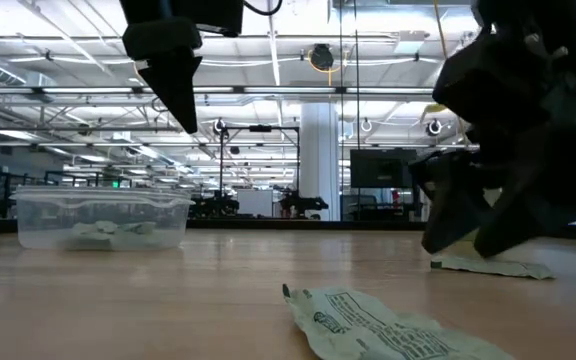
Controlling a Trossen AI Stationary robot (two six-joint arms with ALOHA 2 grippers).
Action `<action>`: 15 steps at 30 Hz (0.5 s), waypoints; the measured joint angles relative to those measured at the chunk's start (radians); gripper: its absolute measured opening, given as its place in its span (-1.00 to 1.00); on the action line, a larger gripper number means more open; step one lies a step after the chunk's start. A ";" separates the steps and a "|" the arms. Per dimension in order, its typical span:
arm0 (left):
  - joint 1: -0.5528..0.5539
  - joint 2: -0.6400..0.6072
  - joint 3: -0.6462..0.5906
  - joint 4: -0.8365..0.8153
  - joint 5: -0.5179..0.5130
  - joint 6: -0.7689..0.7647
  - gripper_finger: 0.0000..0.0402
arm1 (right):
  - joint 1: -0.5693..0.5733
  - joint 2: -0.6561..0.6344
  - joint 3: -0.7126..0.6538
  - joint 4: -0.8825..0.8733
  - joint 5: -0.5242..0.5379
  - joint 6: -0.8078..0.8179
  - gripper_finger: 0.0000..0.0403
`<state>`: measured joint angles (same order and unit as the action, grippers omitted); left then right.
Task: Pick and place Stevia / Truvia into bins
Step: Put the stevia packet into the transparent bin
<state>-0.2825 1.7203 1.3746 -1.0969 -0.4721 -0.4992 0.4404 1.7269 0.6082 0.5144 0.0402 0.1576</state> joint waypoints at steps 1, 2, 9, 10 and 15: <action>0.000 0.000 0.000 0.000 0.000 0.000 -0.29 | 0.000 0.013 0.000 0.005 -0.013 0.004 -0.07; 0.000 0.000 0.000 0.000 0.000 0.000 -0.29 | 0.000 0.026 0.000 0.016 -0.014 0.009 -0.07; 0.000 0.000 0.000 -0.001 0.001 0.000 -0.29 | 0.000 0.043 0.002 0.022 -0.014 -0.020 -0.18; 0.000 0.000 0.000 -0.003 0.001 -0.001 -0.29 | -0.001 0.037 0.002 0.019 -0.015 -0.034 -0.23; -0.001 -0.003 0.004 -0.052 -0.005 -0.005 -0.29 | -0.029 -0.010 -0.001 0.021 -0.022 -0.066 -0.55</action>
<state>-0.2831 1.7174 1.3789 -1.1493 -0.4775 -0.5041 0.4110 1.7168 0.6067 0.5349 0.0181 0.0917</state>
